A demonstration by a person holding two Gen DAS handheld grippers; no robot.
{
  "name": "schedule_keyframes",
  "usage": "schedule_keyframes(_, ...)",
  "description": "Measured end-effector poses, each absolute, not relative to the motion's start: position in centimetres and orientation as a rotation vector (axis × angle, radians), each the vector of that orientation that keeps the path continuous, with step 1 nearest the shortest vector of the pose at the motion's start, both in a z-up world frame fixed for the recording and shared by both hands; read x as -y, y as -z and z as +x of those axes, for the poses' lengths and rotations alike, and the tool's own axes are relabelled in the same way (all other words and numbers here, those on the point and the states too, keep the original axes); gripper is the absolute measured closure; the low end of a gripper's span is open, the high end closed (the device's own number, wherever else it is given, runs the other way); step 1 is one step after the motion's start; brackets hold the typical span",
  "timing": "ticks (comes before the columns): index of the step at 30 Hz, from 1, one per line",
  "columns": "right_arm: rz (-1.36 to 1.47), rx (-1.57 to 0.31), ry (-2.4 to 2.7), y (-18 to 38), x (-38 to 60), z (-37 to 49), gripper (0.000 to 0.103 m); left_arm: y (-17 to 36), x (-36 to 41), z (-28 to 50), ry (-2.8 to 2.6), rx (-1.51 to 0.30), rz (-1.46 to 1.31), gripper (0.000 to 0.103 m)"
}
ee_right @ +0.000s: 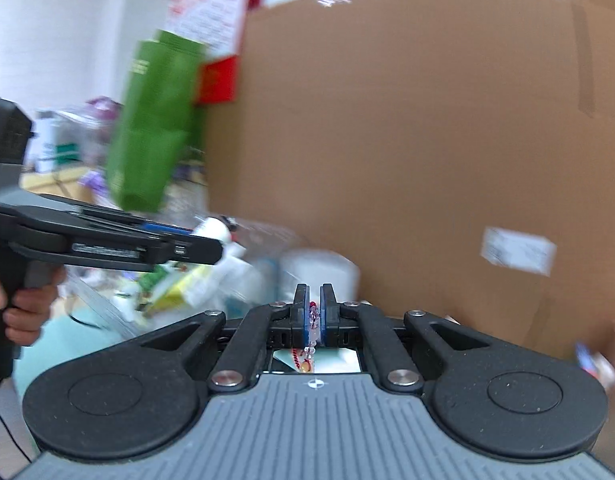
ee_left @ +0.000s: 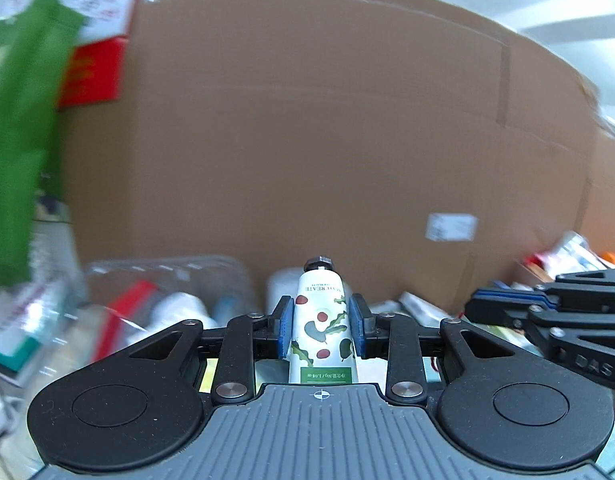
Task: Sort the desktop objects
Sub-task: 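Lift and carry the cream tube and red charm in both tools to the tray, then open the left tool to drop the tube while the right tool releases the charm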
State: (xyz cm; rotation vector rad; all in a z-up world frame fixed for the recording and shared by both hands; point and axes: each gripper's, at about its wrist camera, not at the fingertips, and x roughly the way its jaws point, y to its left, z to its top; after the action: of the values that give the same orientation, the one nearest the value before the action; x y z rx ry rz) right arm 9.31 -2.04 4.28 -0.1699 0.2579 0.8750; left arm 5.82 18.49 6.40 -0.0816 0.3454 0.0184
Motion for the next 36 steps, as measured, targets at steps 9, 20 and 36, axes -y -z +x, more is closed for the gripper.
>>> schedule_keyframes(9,-0.163,-0.241,-1.048,-6.7,-7.1,9.6,0.097,-5.9,-27.2,7.5,-0.159,-0.404,-0.155,0.075)
schedule_keyframes(20,-0.192,-0.347,-1.123,-4.8,-14.9,12.2,0.073,-3.4,-32.1,8.8,-0.187,-0.441,-0.216,0.052)
schedule_keyframes(36,-0.152,-0.336,-0.964,-2.8,-12.5,12.8,0.000,-2.1,-32.3,6.6,-0.249,-0.414,-0.292,0.000)
